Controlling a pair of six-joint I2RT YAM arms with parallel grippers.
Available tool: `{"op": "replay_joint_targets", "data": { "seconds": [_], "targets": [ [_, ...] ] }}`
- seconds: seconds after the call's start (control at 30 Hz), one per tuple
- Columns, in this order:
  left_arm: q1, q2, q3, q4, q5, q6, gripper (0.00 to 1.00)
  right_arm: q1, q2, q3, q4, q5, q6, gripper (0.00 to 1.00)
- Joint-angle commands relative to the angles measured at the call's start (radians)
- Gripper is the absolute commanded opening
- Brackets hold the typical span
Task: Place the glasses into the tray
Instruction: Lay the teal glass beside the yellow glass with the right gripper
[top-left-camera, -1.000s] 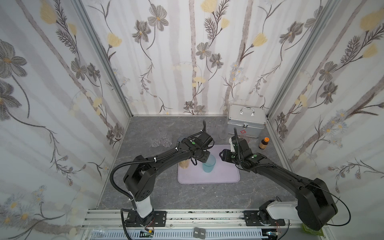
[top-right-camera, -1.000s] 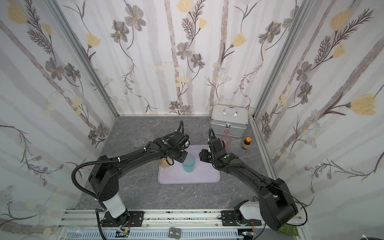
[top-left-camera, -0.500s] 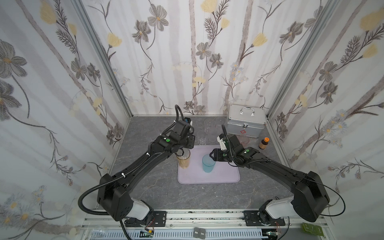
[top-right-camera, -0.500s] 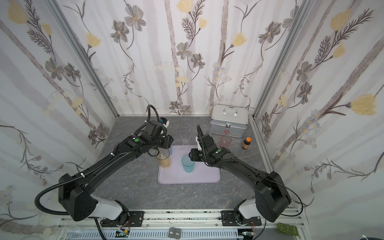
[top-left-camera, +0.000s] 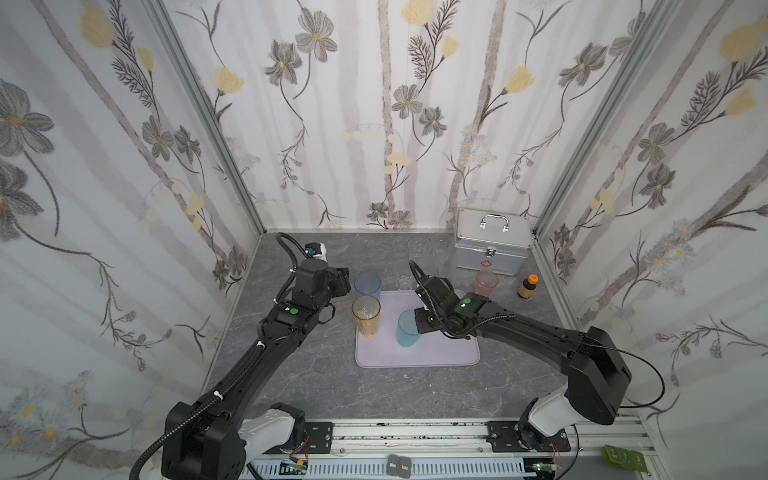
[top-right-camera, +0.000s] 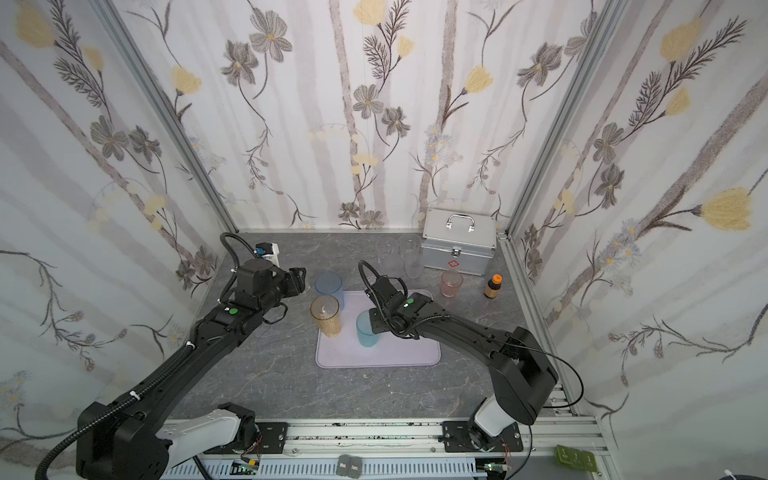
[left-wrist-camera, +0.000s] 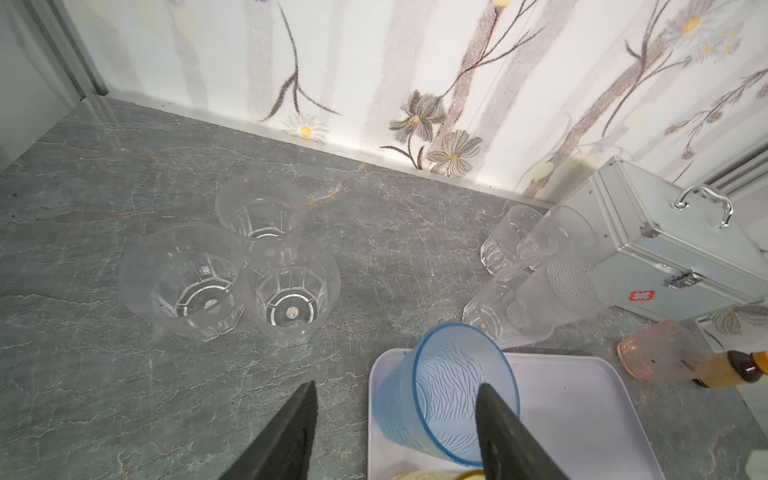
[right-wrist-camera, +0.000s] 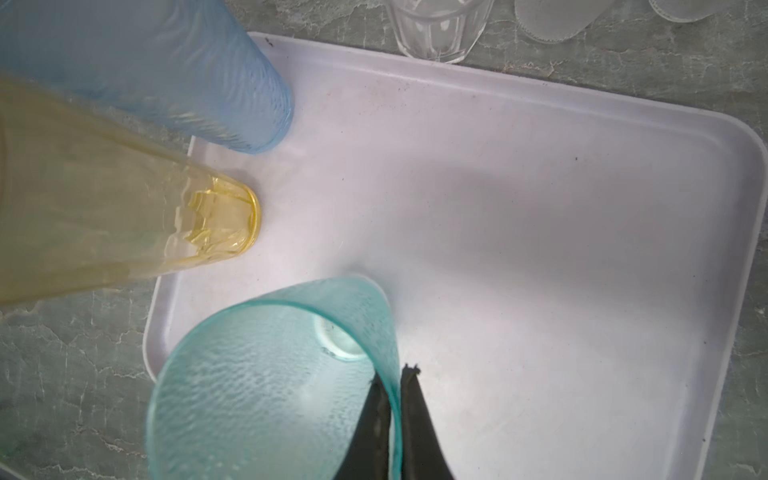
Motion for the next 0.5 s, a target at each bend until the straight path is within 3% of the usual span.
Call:
{"op": "replay_joint_targets", "data": {
  "seconds": [0.0, 0.47],
  "targets": [
    [0.012, -0.006, -0.02, 0.093, -0.006, -0.037, 0.63, 0.05, 0.024, 0.052, -0.071, 0.061, 0.012, 0.05],
    [0.061, 0.007, -0.063, 0.15, 0.047, -0.04, 0.66, 0.215, 0.226, 0.341, -0.22, 0.094, 0.075, 0.07]
  ]
}}
